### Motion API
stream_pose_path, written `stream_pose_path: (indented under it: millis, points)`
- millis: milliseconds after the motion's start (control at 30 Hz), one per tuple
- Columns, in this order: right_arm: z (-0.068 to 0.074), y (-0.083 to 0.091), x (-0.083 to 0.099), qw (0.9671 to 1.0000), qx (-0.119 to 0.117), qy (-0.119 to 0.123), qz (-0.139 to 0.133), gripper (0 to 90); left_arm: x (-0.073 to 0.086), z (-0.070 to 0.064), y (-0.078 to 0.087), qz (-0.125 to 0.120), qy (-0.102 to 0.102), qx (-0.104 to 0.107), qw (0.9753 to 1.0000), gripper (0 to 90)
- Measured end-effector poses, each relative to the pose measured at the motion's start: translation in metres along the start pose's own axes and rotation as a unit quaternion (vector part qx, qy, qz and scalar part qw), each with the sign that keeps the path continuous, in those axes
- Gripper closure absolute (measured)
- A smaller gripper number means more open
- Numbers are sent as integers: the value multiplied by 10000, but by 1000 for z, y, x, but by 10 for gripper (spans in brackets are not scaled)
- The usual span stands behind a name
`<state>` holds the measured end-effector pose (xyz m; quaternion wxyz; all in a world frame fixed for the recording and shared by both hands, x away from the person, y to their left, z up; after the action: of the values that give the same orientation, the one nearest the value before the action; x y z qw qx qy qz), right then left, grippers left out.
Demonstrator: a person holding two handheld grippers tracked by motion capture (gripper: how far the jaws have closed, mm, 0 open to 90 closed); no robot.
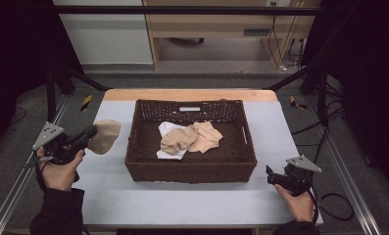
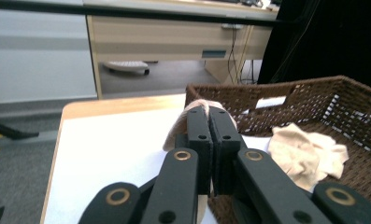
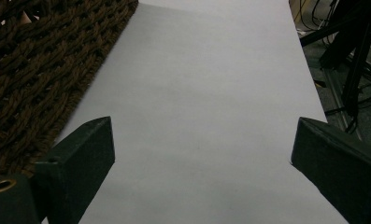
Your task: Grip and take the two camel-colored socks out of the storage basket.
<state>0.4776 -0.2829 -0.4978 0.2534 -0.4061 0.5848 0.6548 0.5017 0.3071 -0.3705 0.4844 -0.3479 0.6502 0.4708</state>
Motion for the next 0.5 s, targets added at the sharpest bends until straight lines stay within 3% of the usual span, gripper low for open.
stream_pose_path:
  millis: [167,267,400,433,467,500]
  points:
    - [-1,1,0,10000,0,3,-31,66,28,1,-11,411,-28,-64,9991,879]
    - [0,2,0,10000,7,13,-32,66,36,3,-16,556,-47,-102,9984,879]
    - [1,1,1,10000,-8,54,-12,67,59,6,-28,975,-121,-179,9950,879]
    - [1,1,1,10000,2,61,2,67,68,7,-33,1150,-145,-201,9931,879]
    - [1,1,1,10000,2,61,2,67,68,7,-33,1150,-145,-201,9931,878]
    - [0,1,1,10000,10,71,11,67,75,8,-38,1306,-171,-214,9911,878]
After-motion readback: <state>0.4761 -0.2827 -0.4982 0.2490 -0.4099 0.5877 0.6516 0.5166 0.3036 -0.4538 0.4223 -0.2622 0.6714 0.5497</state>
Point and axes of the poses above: each handheld gripper's, and its own axes: y roughly backward along the jaws, x roughly out of its underside, z roughly to its left, the point moved 6 cm from there along -y, roughly forward along the jaws, and after that the axes turned 5 degrees about -x, right-handed, at the moved point
